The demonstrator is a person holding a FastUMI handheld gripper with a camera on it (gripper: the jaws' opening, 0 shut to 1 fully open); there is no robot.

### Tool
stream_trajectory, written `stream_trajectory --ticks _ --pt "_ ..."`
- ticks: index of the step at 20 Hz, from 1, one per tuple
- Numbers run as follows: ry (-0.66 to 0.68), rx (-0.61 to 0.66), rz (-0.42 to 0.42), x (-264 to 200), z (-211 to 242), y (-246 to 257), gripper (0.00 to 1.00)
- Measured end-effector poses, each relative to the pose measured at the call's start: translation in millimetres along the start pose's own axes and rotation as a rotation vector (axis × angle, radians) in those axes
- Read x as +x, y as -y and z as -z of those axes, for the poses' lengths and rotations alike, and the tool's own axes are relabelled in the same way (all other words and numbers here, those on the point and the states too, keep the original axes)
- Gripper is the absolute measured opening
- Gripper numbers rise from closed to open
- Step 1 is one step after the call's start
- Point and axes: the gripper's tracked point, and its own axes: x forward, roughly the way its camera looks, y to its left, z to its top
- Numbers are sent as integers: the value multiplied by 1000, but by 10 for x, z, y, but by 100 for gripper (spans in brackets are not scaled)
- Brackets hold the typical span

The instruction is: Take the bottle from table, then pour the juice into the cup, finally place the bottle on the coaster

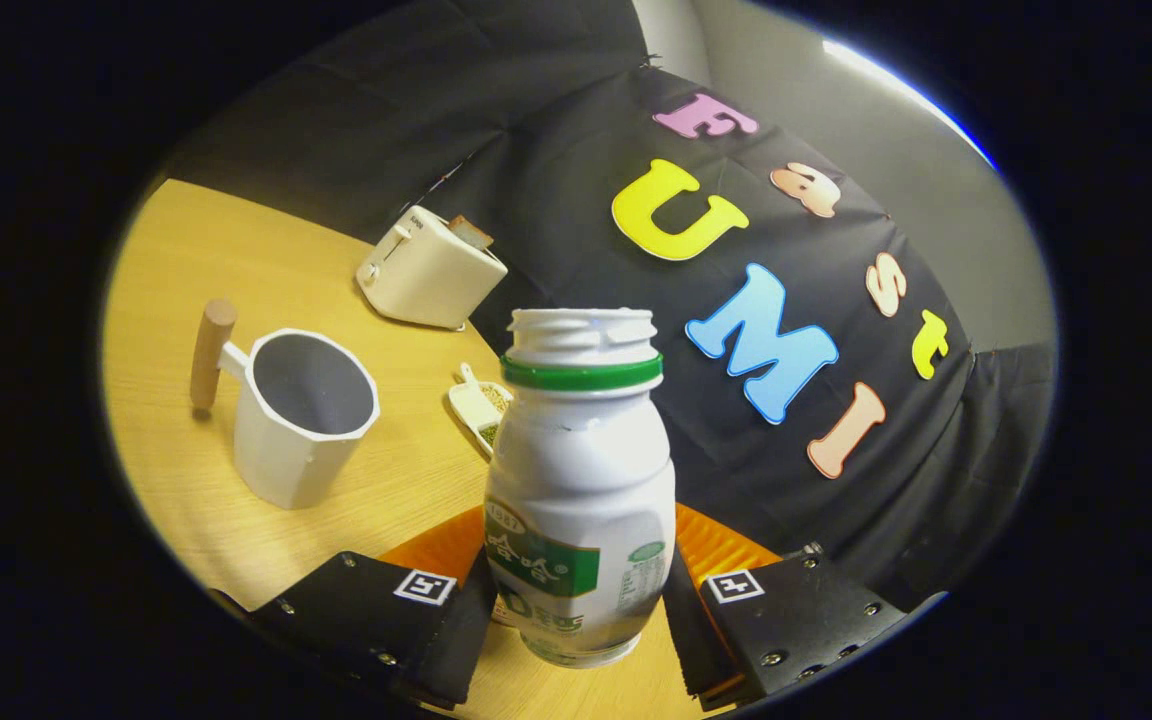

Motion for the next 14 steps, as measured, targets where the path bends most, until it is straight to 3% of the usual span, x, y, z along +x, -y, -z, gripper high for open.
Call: stream_trajectory --ticks 14 --pt "5 -221 4 192 -120 -193 76"
